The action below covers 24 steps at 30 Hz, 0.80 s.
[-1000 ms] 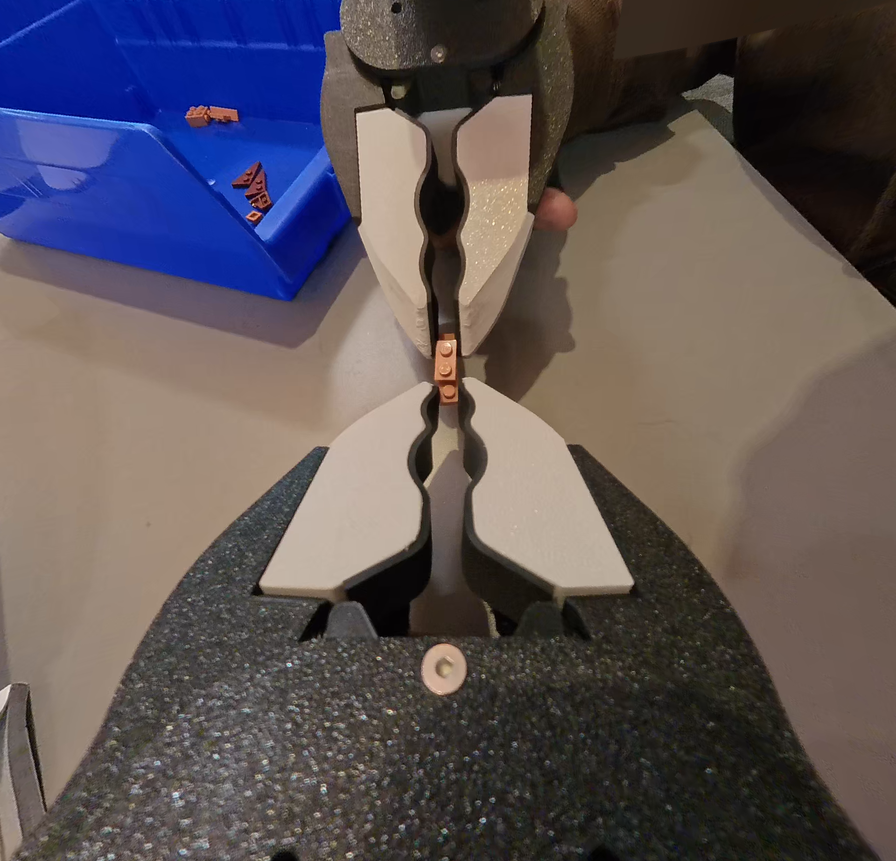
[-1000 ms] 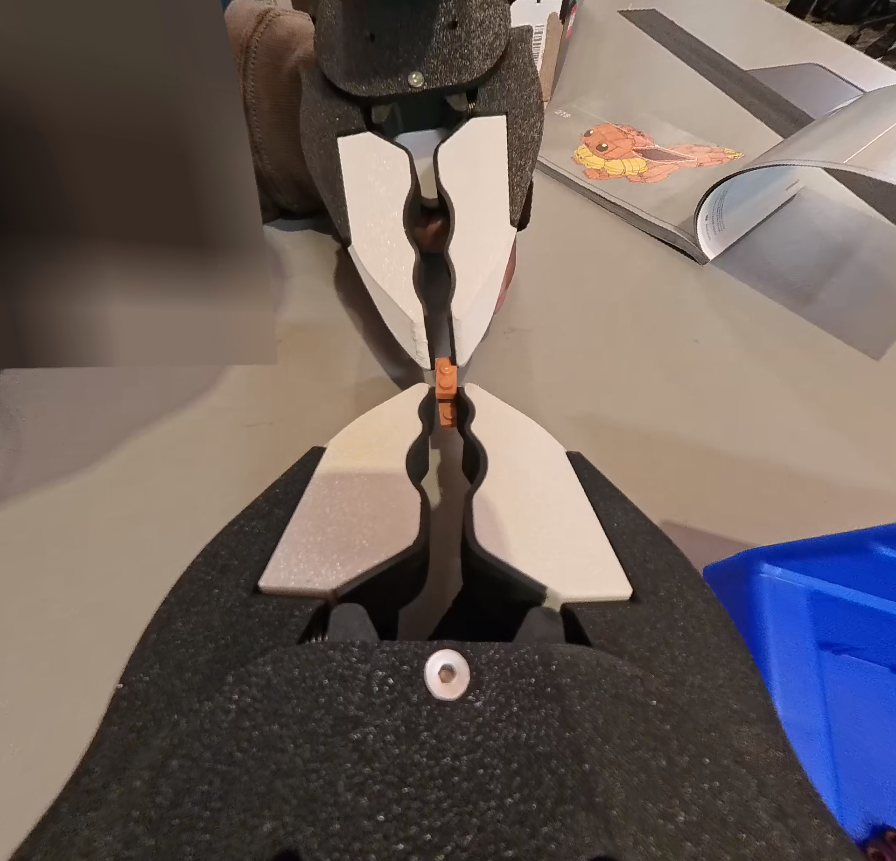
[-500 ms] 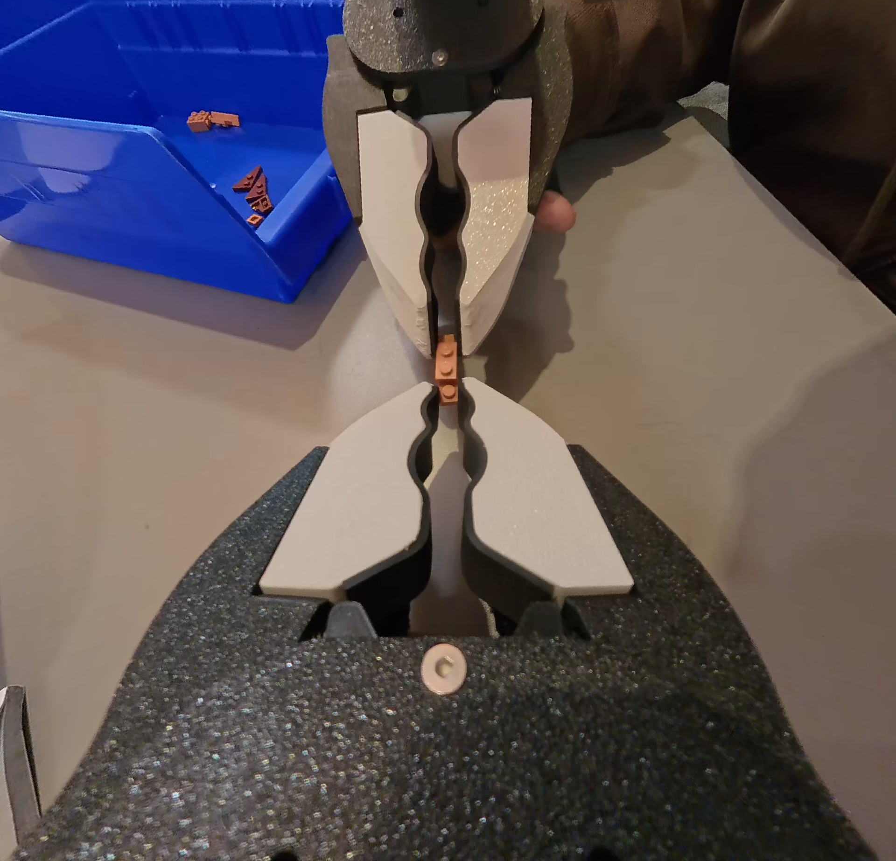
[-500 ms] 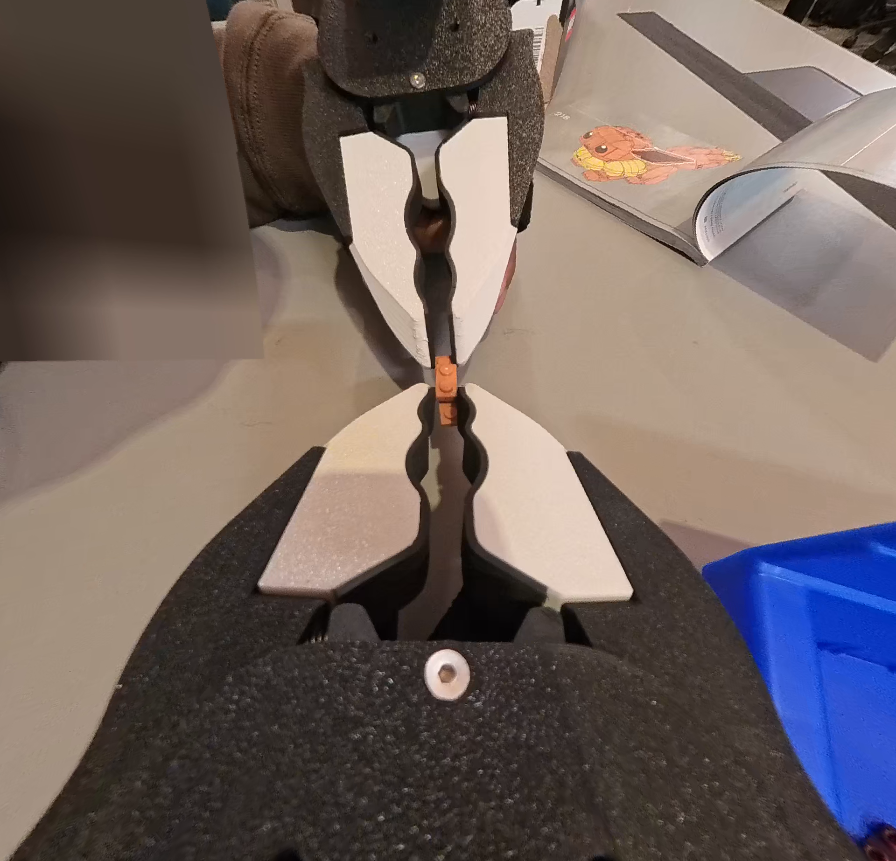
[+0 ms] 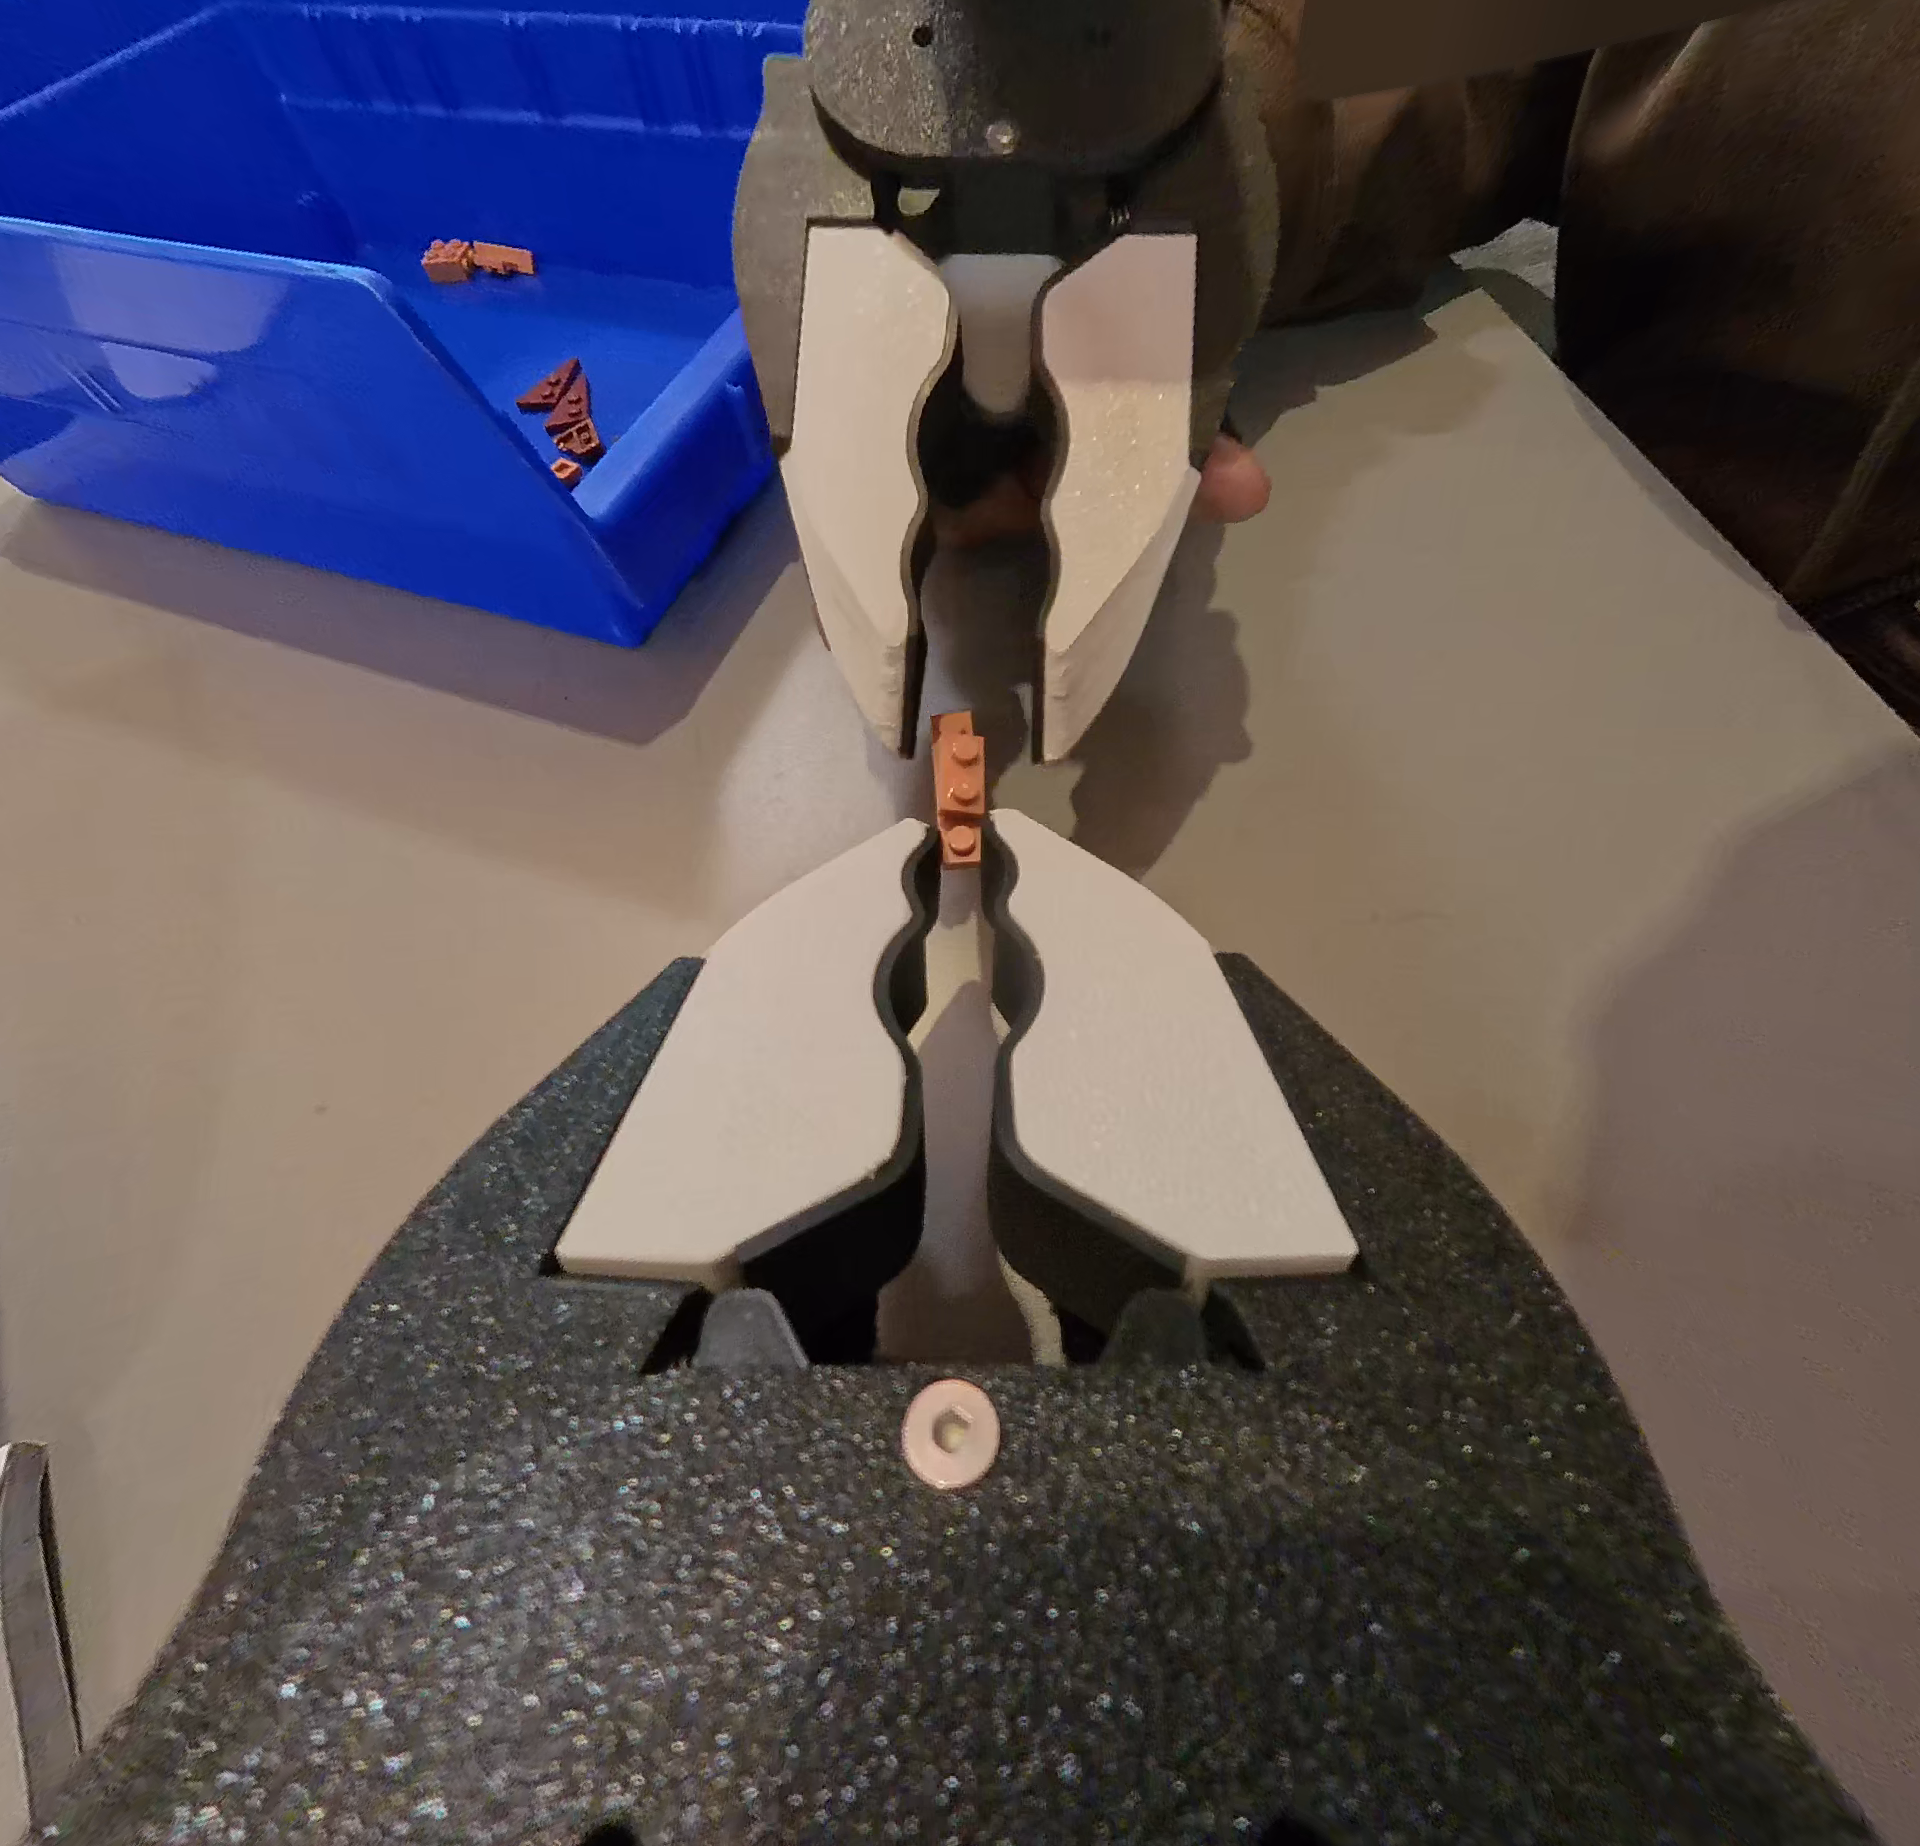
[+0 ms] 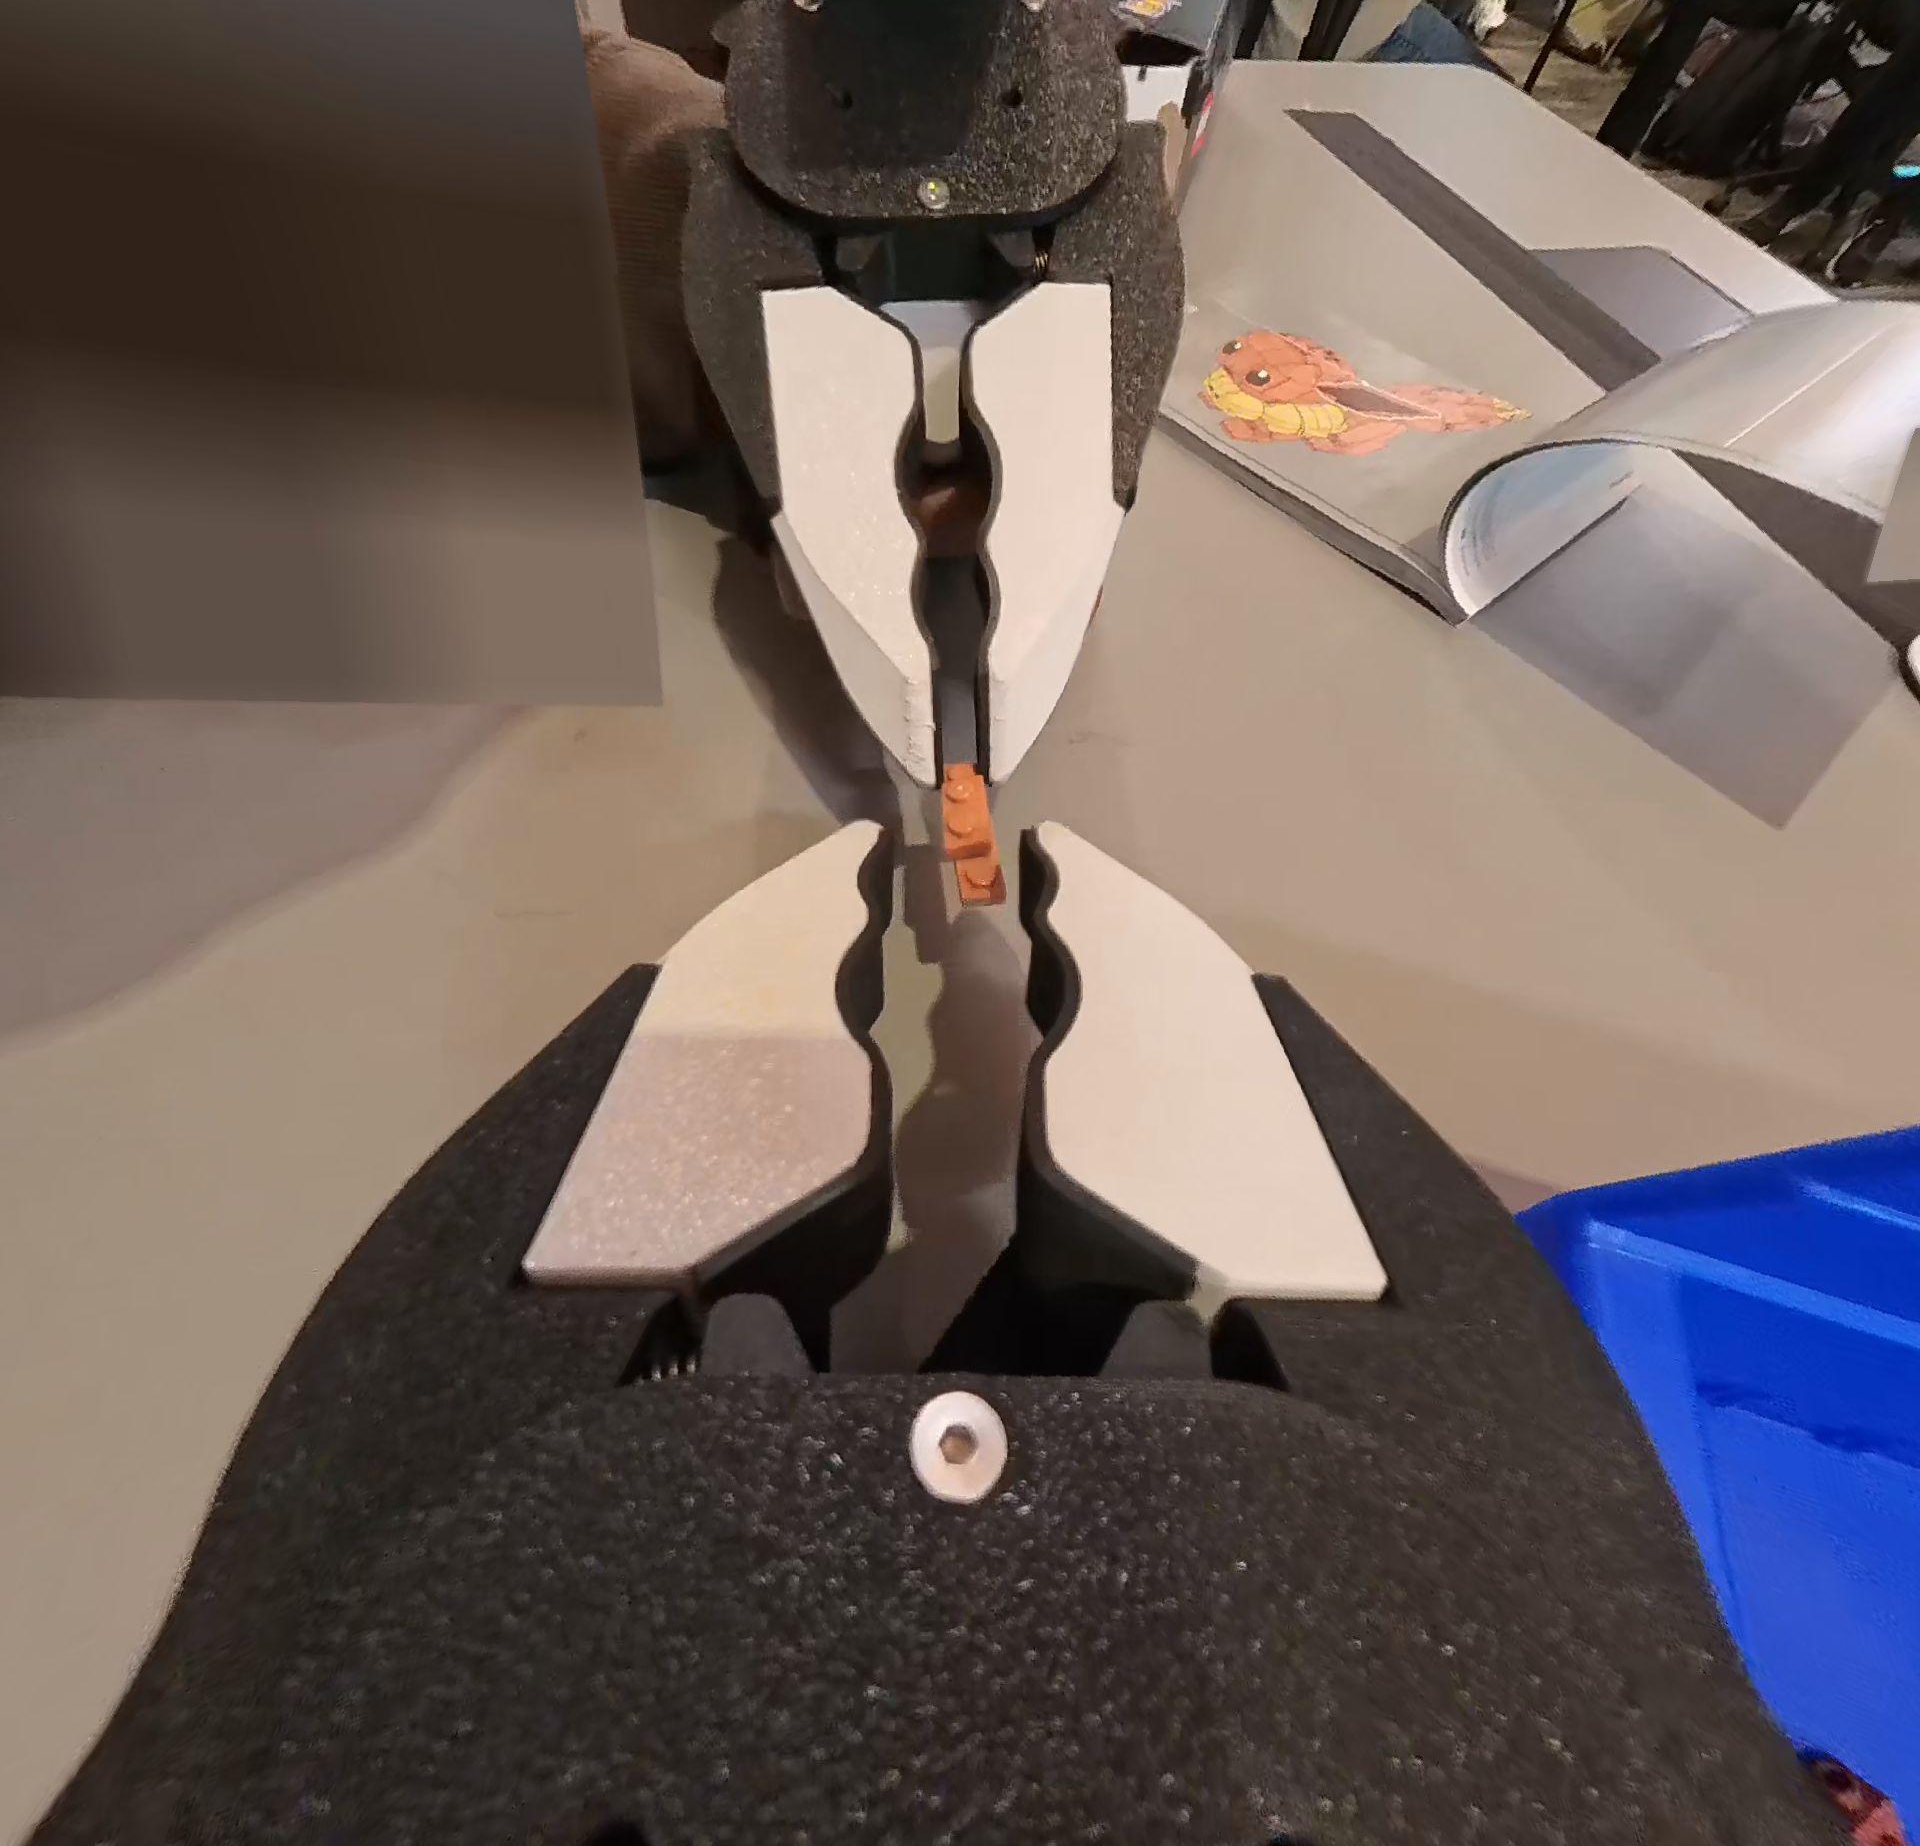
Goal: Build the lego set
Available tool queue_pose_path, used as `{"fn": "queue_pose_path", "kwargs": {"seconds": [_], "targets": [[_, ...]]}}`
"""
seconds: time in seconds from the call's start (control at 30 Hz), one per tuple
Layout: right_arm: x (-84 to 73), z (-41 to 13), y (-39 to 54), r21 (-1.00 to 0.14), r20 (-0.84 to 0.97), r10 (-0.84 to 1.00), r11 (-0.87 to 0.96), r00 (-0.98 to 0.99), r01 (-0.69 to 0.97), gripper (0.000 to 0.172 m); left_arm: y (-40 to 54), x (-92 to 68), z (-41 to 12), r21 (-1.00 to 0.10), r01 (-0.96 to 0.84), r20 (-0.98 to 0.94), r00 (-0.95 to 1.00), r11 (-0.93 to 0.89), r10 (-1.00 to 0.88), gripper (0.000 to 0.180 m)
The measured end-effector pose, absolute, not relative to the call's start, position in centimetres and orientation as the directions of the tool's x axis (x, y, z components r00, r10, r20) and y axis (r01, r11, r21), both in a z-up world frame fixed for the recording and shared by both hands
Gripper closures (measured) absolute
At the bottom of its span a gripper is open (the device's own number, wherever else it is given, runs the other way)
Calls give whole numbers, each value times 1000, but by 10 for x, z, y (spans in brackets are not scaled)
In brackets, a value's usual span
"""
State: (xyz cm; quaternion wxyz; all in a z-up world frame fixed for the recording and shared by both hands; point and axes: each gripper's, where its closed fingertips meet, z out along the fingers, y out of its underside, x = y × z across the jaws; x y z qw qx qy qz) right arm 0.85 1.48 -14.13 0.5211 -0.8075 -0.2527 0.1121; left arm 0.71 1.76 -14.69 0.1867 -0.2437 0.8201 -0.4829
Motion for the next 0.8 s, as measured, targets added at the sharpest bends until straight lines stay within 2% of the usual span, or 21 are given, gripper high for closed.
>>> {"fn": "queue_pose_path", "kwargs": {"seconds": [0.07, 0.13, 0.33, 0.47, 0.67, 0.8], "targets": [[11, -138, 16, -895, 170, 508, -280, 844, 348, 145, 19, 8, -148, -880, -235, -59, -808, 412, -586, 174], [17, -135, 18, -857, 337, 468, -207, 817, 472, 144, 19, 7, -148, -879, -244, -50, -806, 409, -589, 173], [-1, -127, 11, -661, 685, 418, 9, 597, 751, 142, 20, 8, -147, -880, -262, -29, -802, 395, -597, 173], [0, -135, 13, -542, 776, 391, 12, 495, 840, 142, 20, 7, -145, -884, -265, -21, -802, 386, -597, 174], [0, -137, 17, -442, 847, 343, 32, 406, 896, 143, 17, 6, -143, -886, -261, -15, -810, 383, -586, 174], [2, -140, 19, -382, 876, 329, 29, 352, 924, 150, 14, 4, -141, -893, -253, -8, -819, 372, -574, 174]]}}
